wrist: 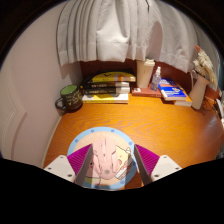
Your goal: Arrange mouse
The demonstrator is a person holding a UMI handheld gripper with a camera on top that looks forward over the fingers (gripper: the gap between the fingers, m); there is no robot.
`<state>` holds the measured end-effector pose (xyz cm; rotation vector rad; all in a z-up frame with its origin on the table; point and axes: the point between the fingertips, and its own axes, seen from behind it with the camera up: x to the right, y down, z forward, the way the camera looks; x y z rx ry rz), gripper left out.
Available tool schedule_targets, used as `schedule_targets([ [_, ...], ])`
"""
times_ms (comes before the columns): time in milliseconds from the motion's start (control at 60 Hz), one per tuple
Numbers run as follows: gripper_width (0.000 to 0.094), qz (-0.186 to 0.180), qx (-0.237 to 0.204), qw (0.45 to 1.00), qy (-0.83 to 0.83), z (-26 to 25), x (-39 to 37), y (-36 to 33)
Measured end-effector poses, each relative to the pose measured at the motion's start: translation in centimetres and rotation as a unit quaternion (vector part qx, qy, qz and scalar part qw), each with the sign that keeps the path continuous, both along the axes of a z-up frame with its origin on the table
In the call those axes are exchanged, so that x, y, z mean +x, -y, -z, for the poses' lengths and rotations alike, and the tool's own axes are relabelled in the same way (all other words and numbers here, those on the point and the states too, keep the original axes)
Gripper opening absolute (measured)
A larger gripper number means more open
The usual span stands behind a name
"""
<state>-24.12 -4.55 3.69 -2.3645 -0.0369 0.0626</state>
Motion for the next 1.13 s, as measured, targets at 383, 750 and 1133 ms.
schedule_targets([
  [383, 0.0821, -0.005, 0.075, 0.996, -0.052, -15.6, 12.5, 5.8],
  [750, 0.0820, 0.004, 0.116, 0.993, -0.020, -21.5, 25.3, 12.0],
  [1133, 0.0821, 0.054, 0.121, 0.991, -0.007, -22.0, 31.5, 14.2],
])
